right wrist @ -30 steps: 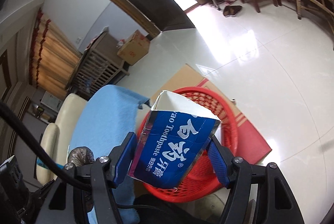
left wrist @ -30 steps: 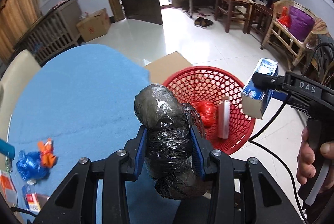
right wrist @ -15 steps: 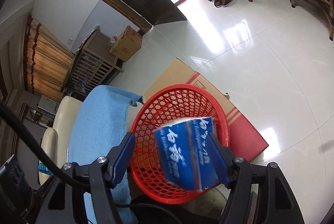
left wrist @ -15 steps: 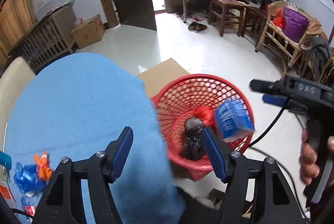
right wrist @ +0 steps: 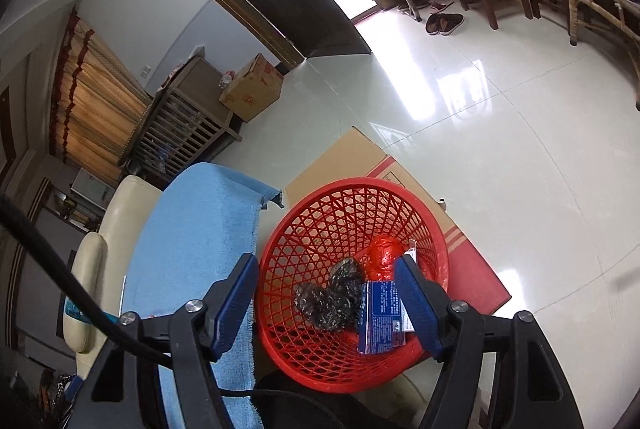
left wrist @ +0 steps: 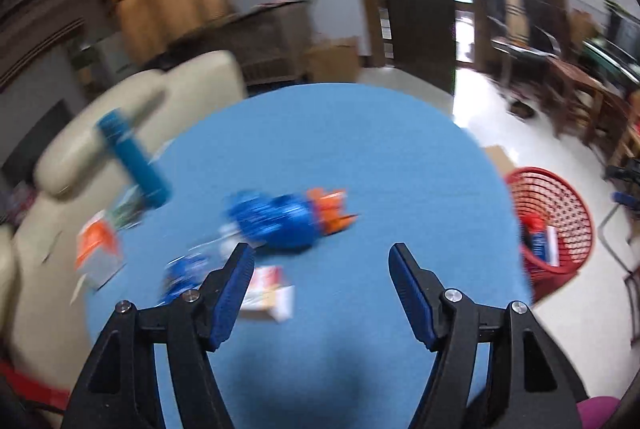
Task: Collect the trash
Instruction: 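Release the black bag and toothpaste box into the red basket, then move both tools back over the table toward the blue bag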
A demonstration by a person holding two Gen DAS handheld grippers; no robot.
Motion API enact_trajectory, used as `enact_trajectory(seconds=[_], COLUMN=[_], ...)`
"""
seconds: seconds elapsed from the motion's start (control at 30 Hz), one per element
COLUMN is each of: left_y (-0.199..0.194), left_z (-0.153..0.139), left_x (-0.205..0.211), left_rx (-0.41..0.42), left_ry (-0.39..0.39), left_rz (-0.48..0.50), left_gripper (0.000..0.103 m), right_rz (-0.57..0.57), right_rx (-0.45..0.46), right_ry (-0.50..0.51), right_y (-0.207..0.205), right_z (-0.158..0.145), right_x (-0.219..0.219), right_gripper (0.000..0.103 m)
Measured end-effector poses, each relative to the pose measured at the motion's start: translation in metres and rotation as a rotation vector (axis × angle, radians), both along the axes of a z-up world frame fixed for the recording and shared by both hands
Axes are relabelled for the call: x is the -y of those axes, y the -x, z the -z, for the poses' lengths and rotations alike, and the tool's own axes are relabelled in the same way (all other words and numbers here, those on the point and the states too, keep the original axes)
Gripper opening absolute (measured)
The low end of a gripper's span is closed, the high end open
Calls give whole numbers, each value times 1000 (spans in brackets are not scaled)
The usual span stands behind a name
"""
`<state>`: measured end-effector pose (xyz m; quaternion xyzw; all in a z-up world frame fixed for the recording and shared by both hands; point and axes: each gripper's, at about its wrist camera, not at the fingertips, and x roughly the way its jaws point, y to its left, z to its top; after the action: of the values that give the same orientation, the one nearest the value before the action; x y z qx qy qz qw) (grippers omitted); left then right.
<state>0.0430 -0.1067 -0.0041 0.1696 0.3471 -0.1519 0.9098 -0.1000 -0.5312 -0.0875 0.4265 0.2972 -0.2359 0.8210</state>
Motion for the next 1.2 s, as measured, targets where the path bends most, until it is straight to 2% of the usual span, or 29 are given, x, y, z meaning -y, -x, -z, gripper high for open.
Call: enact_trajectory(seconds=[0.27,0.43,0.63,0.93,1.2], left_y=[22,28,41,47,39], left_z=[-21,-31,-30,-28,-17], left_x=[-60,-98,-140,-166,-168], left_rx=[119,166,174,176,139], left_ry=[0,46,115,150,154], left_rz=[-113,-164,-224,-266,-271], left_gripper=[72,73,74,74,74], right_rz=[-9,-4,-22,-136,-207], right_rx=[18,44,64,65,48], right_ry=[116,177,223,259,274], right_y=[1,8,8,-26,-47], right_z=[-45,-80,-110,-121,-114], right_x=[-14,-24,-44,-88,-113], right_gripper=[74,74,74,74,74])
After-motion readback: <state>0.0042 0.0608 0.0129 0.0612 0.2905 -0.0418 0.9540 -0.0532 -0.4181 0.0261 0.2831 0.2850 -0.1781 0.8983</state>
